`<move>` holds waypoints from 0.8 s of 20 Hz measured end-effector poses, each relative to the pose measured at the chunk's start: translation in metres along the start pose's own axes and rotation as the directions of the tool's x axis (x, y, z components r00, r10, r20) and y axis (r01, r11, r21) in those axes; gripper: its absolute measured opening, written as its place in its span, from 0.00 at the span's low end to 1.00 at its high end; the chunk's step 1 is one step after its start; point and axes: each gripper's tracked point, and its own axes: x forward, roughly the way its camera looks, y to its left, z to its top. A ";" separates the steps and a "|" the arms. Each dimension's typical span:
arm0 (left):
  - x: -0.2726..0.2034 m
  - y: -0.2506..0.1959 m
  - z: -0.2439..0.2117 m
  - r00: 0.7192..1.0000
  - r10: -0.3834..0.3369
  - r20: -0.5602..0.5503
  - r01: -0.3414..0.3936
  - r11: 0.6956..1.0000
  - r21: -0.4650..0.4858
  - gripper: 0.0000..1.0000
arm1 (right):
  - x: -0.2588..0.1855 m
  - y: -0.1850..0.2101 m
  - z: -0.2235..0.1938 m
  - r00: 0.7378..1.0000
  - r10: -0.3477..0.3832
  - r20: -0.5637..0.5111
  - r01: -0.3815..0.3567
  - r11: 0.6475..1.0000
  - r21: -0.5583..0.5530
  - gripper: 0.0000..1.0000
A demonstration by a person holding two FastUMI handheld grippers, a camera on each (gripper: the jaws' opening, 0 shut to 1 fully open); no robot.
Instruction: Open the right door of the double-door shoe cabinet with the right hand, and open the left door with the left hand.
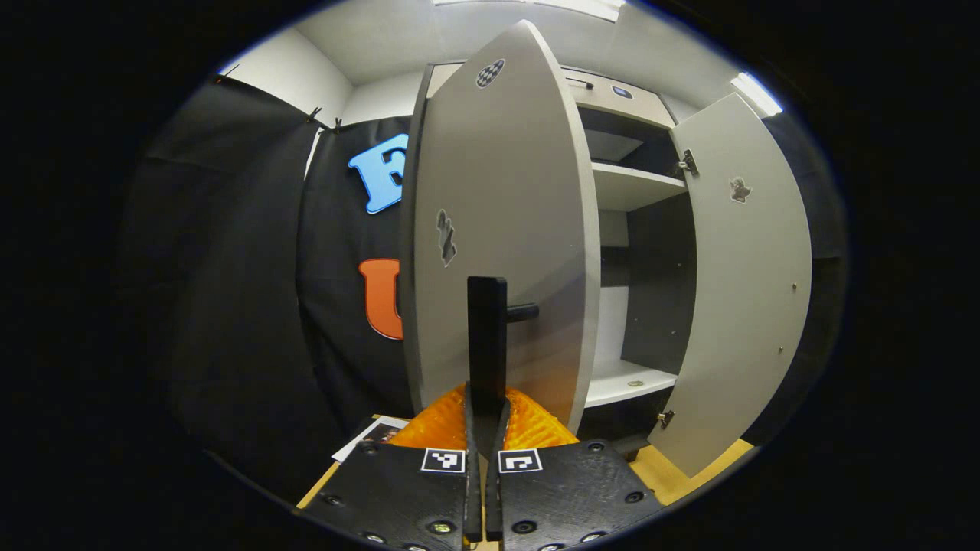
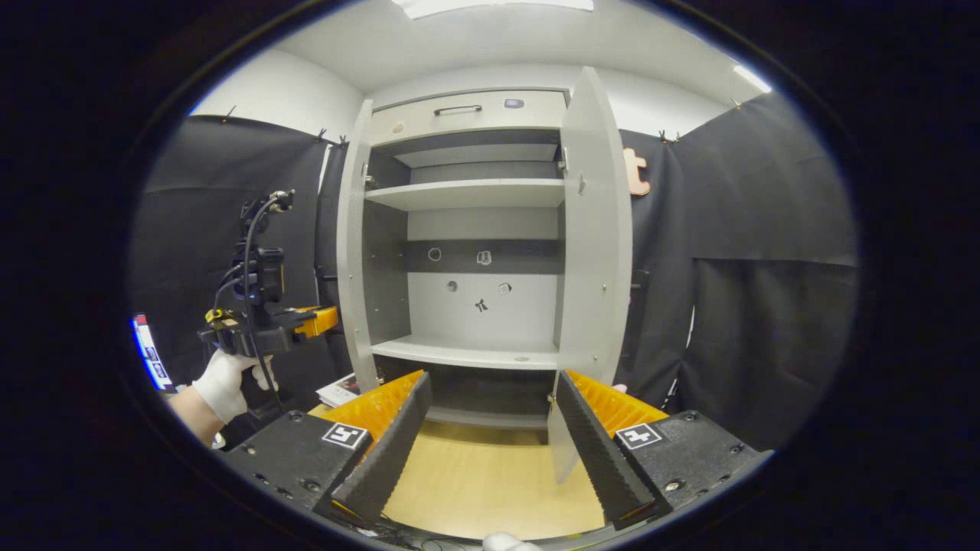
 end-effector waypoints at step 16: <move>-0.011 0.065 -0.004 0.999 0.034 0.021 -0.034 0.999 -0.032 0.09 | 0.014 0.037 0.001 0.999 0.038 -0.005 -0.038 0.999 -0.015 1.00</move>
